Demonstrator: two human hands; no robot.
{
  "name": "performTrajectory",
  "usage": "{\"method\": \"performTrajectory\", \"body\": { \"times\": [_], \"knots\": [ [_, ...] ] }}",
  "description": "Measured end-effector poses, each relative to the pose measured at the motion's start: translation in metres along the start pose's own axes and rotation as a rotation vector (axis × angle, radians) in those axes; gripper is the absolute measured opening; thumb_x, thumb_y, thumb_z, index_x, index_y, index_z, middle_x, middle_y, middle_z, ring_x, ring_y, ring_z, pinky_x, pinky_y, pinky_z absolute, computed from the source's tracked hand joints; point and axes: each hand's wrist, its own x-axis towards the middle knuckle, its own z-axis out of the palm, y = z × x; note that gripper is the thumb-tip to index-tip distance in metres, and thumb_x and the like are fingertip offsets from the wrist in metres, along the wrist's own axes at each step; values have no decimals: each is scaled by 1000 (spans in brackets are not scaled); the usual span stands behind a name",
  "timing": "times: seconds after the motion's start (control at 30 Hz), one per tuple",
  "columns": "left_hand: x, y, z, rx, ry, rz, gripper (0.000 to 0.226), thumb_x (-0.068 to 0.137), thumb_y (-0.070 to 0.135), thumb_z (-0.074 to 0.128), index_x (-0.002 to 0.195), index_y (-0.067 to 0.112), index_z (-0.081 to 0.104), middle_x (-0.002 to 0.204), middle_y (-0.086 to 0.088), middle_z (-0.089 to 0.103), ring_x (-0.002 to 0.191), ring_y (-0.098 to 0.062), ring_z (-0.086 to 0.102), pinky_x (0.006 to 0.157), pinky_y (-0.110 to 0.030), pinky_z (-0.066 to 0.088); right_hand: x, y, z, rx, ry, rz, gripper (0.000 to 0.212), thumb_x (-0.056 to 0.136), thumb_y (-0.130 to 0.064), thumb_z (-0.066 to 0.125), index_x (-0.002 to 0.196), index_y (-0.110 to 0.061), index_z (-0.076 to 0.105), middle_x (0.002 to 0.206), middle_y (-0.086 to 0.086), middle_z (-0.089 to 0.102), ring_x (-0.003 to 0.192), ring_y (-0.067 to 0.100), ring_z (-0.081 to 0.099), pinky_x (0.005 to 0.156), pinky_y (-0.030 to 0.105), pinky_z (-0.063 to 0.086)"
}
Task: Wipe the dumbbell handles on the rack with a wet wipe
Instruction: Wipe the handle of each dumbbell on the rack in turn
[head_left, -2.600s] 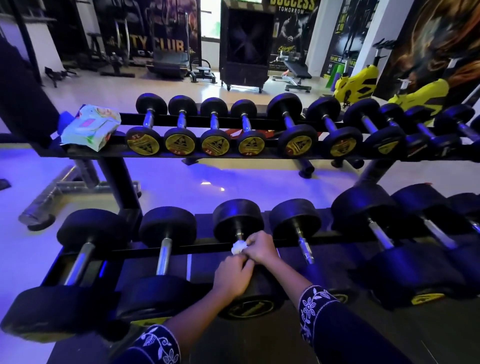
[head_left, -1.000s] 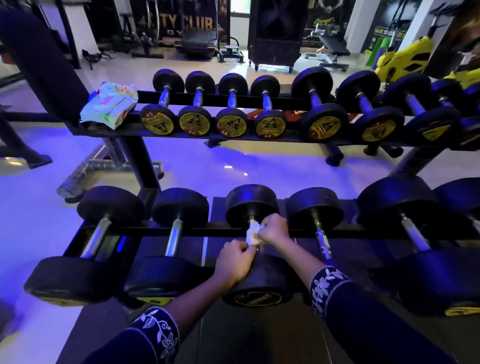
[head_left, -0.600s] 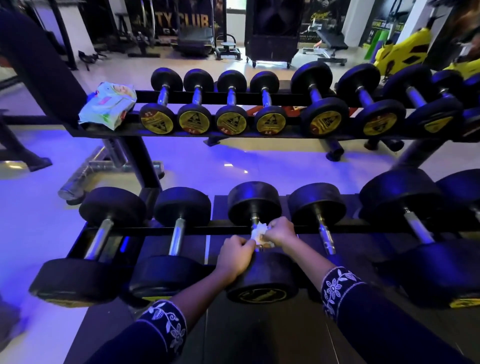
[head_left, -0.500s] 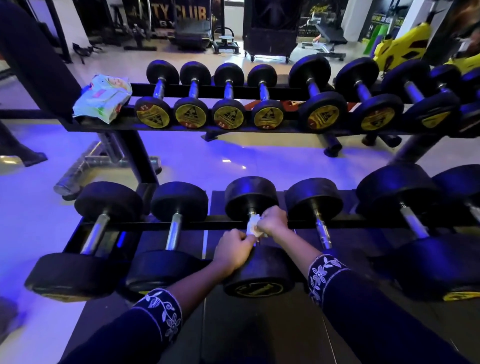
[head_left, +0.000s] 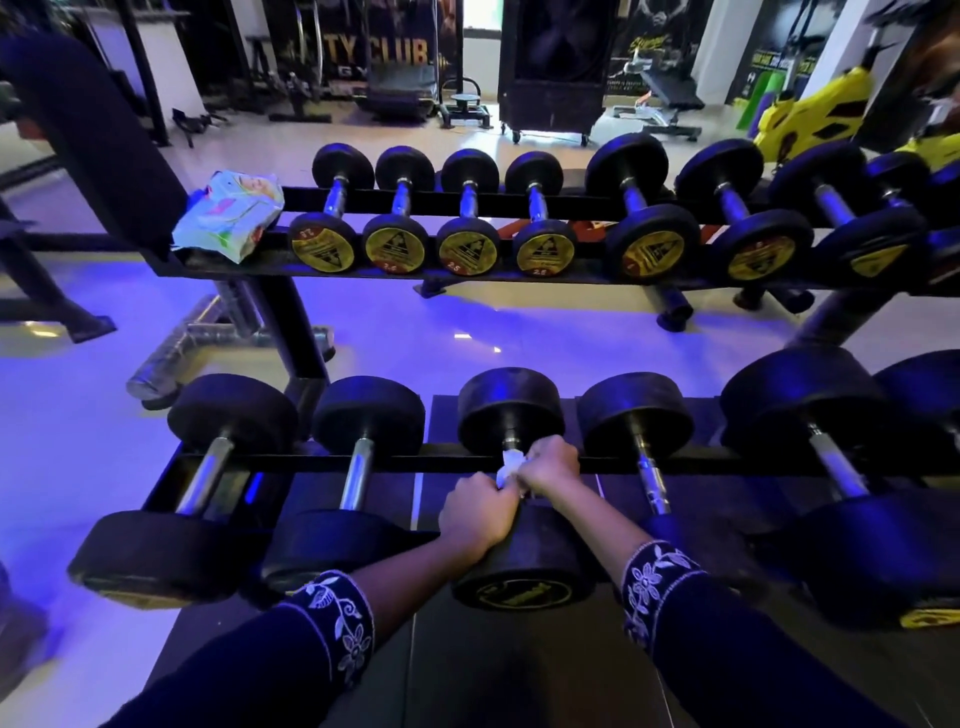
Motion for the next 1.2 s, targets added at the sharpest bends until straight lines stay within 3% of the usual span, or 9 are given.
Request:
{"method": "performTrajectory", "body": {
  "times": [0.1,0.23,0.3,0.43,0.67,0.8,0.97,1.07,1.2],
  "knots": [
    [-2,20,3,37,-58,-39,48,92,48,44,122,14,60,125,-10,60,116,-32,57,87,-35,44,8,-12,-2,22,55,5,10,77,-14,64,83,-9,69,89,9,67,95,23,66,76,26,50],
    [-9,32,6,110,-17,-31,41,93,43,43,120,17,60,121,-6,62,114,-29,58,83,-34,42,10,-18,-4,91,72,8,12,78,-13,62,87,-8,69,101,12,68,98,27,64,78,28,50],
    [-13,27,4,108,-5,10,39,94,45,45,114,18,63,115,-5,64,110,-28,60,77,-31,40,8,-11,-5,74,49,2,1,78,-12,62,79,-13,63,99,11,68,98,27,64,78,27,49],
    [-19,11,6,47,20,141,31,91,44,50,87,18,67,87,-3,66,88,-25,64,66,-32,45,7,7,1,0,18,-46,28,75,-10,64,58,-18,42,80,4,55,80,20,57,65,23,40],
    [-19,15,8,5,93,111,29,91,40,52,70,21,53,66,8,47,60,-8,44,55,-28,31,25,-17,-3,27,78,-57,28,78,-7,57,57,-16,41,78,4,52,77,14,52,64,23,38],
    [-15,11,9,-24,94,99,34,89,42,53,63,20,49,68,5,52,67,-15,52,57,-29,35,15,-9,-7,-13,14,-81,26,77,-7,59,57,-15,44,69,2,53,77,21,57,62,21,40],
    [-14,9,11,-37,110,83,32,86,47,53,71,19,59,69,5,55,72,-17,59,58,-29,37,-1,23,-11,58,-163,-102,37,73,-4,68,50,-16,42,50,0,41,44,7,39,32,13,29],
    [-14,14,12,-2,108,47,34,85,49,51,78,17,63,77,1,59,82,-23,62,65,-31,41,6,11,-13,-7,-85,-94,39,75,-9,66,48,-15,38,50,-2,35,47,10,35,40,20,27],
    [-15,17,15,-26,153,-37,43,85,50,48,95,14,68,100,-7,66,97,-31,64,70,-33,42,23,-4,-11,43,-17,-90,34,76,-7,61,50,-13,40,56,-2,43,68,16,49,59,23,39]
  ]
}}
